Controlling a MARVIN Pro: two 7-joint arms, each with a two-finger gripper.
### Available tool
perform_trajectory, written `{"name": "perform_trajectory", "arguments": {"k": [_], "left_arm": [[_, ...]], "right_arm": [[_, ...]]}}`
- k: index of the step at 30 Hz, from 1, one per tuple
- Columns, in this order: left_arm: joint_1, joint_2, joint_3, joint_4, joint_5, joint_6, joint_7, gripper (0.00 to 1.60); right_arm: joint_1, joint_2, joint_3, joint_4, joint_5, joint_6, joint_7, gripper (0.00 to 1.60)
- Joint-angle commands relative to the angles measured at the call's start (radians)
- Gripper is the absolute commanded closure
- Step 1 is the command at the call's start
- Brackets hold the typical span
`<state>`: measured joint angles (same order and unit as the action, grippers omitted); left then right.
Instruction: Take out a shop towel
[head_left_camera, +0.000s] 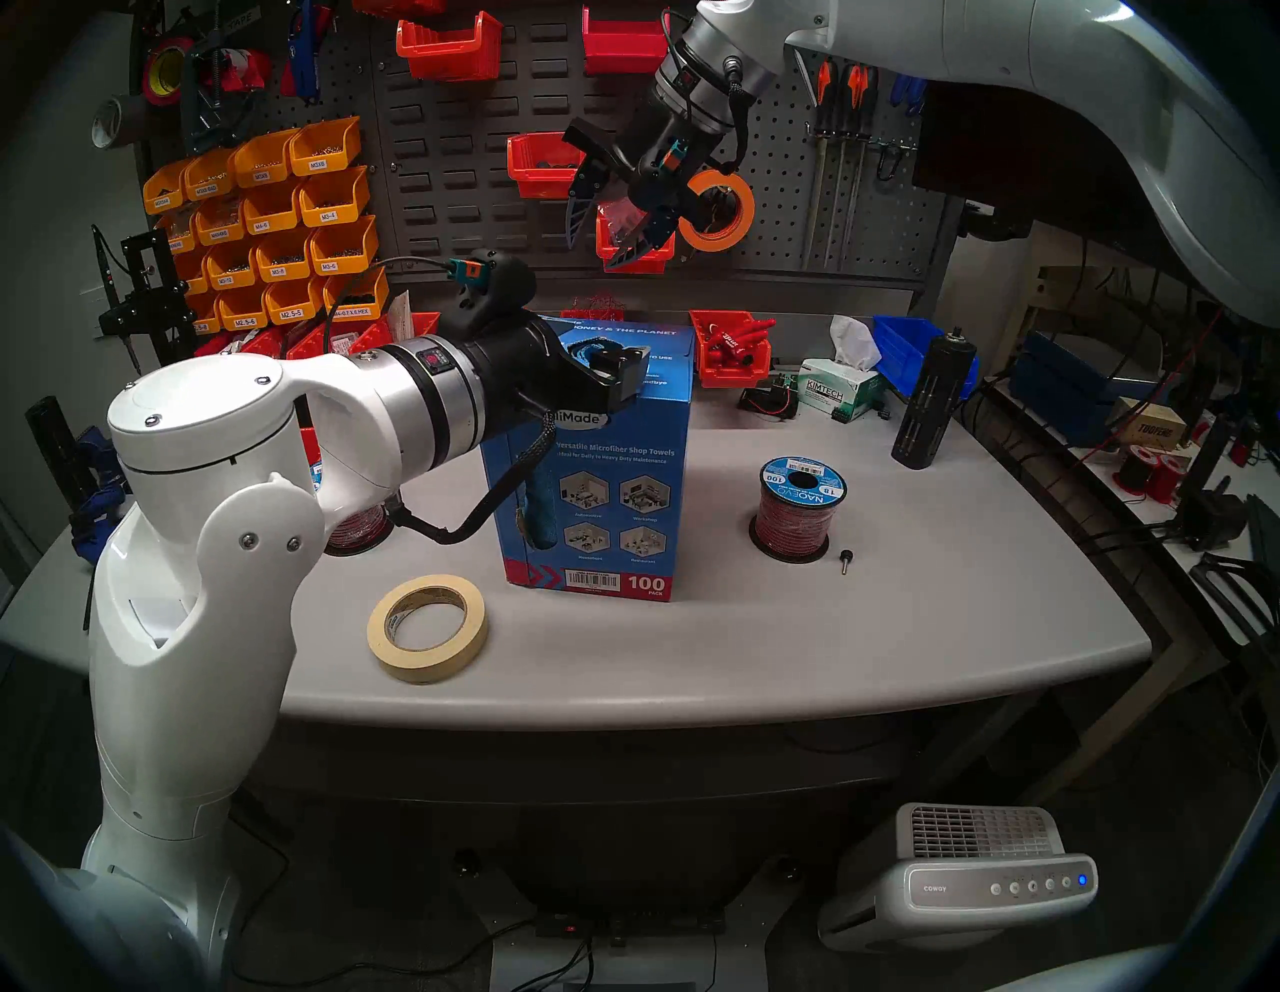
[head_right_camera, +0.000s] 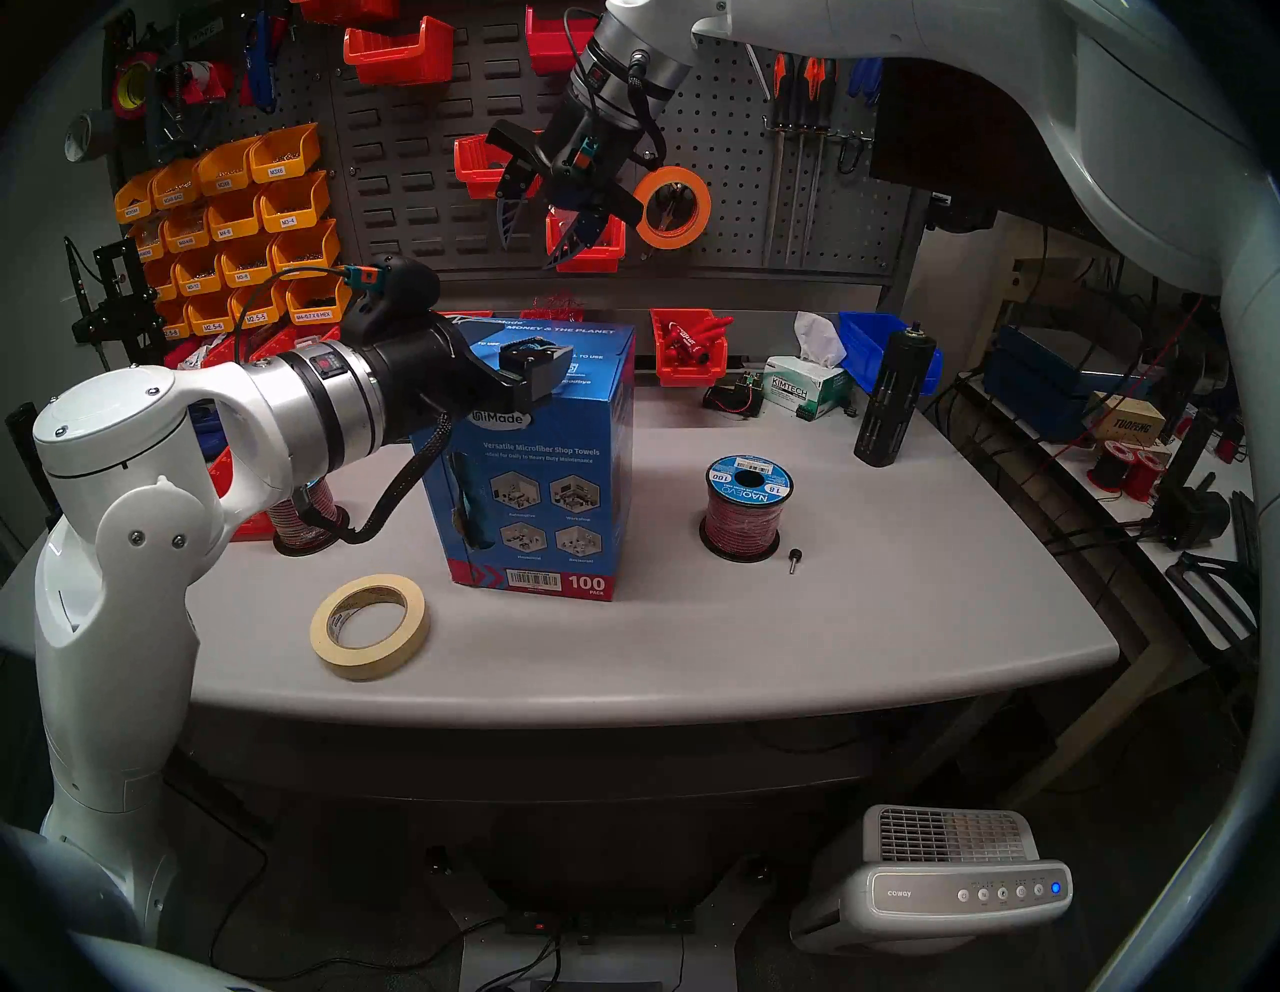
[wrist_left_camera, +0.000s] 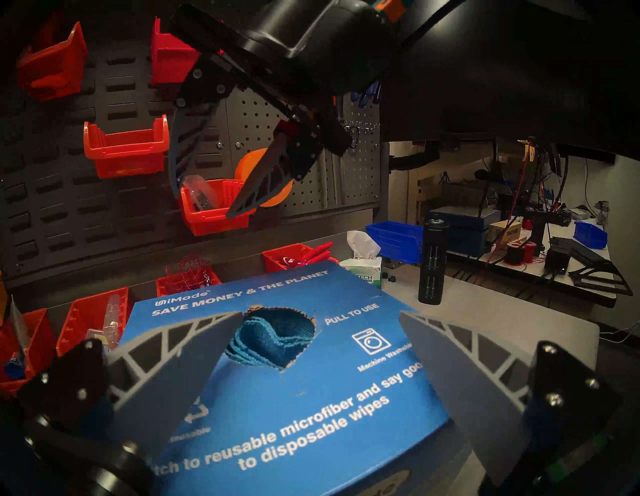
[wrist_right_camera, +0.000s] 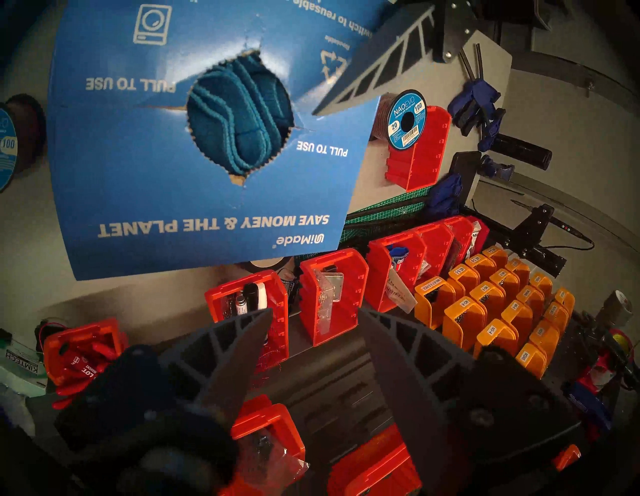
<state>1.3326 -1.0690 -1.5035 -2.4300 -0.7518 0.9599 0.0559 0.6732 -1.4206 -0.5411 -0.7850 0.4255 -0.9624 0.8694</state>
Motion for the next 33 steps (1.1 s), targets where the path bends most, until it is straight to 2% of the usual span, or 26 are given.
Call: {"name": "perform_trajectory", "arguments": {"k": [1,12,14,17,33], "left_arm": [[-0.056,0.010,-0.067,-0.007,0.019,-0.009,0.022,0.00],[-0.070,0.032,-0.129,0.018,0.043,-0.005,0.053,0.00],[-0.070,0.036,-0.137,0.022,0.045,-0.005,0.057,0.00],[-0.070,0.040,-0.145,0.027,0.049,-0.004,0.062,0.00],[-0.057,0.055,-0.153,0.033,0.053,-0.001,0.074,0.00]], "right_arm": [[0.070,0.013,0.003,-0.008,0.018,0.003,0.052,0.51],[0.085,0.017,-0.010,-0.027,0.048,0.003,0.053,0.56],[0.087,0.018,-0.014,-0.033,0.053,0.003,0.055,0.63],[0.091,0.020,-0.019,-0.042,0.061,0.003,0.055,0.54],[0.108,0.035,-0.047,-0.087,0.111,0.003,0.055,0.54]]}}
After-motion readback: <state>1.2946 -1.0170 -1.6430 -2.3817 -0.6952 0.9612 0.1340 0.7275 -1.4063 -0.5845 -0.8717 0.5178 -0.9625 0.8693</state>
